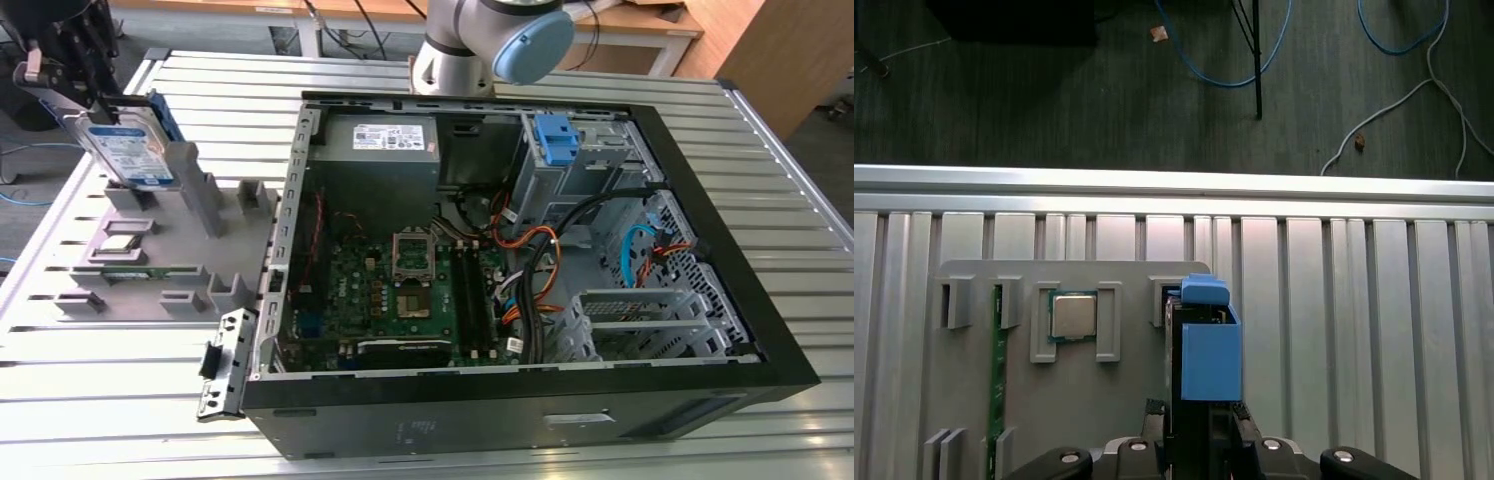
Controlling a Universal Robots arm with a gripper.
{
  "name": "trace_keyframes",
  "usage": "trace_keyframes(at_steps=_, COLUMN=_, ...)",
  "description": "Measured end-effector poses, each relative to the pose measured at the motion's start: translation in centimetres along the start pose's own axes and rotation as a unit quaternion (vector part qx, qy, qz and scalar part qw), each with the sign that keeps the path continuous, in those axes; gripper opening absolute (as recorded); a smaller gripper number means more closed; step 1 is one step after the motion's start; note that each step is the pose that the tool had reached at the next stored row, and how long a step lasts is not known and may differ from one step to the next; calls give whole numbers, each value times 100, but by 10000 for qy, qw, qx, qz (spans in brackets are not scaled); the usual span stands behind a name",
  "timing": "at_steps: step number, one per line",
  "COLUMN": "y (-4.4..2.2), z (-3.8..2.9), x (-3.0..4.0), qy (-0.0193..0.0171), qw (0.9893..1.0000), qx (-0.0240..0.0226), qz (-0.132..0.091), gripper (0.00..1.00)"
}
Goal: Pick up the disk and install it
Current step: 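Pick up the disk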
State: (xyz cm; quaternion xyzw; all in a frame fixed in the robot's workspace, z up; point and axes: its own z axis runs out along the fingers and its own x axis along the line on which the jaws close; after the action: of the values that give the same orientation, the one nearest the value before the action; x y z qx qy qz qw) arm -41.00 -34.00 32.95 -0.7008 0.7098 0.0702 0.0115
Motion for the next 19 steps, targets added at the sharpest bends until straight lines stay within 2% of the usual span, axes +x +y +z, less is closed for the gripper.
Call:
trace_keyframes(at_steps=4, y=1, z=-10, x=-1, qy=1, qw=10000, qx=-3, qz=0, gripper=35)
trace_keyframes(at_steps=8, y=7, z=-77, x=-9, qy=1, qw=10000, qx=-3, qz=0, gripper=35)
trace_keyframes(at_steps=19, y=7, z=-89, x=-10, qy=1, qw=10000, qx=-2, qz=0, gripper=35)
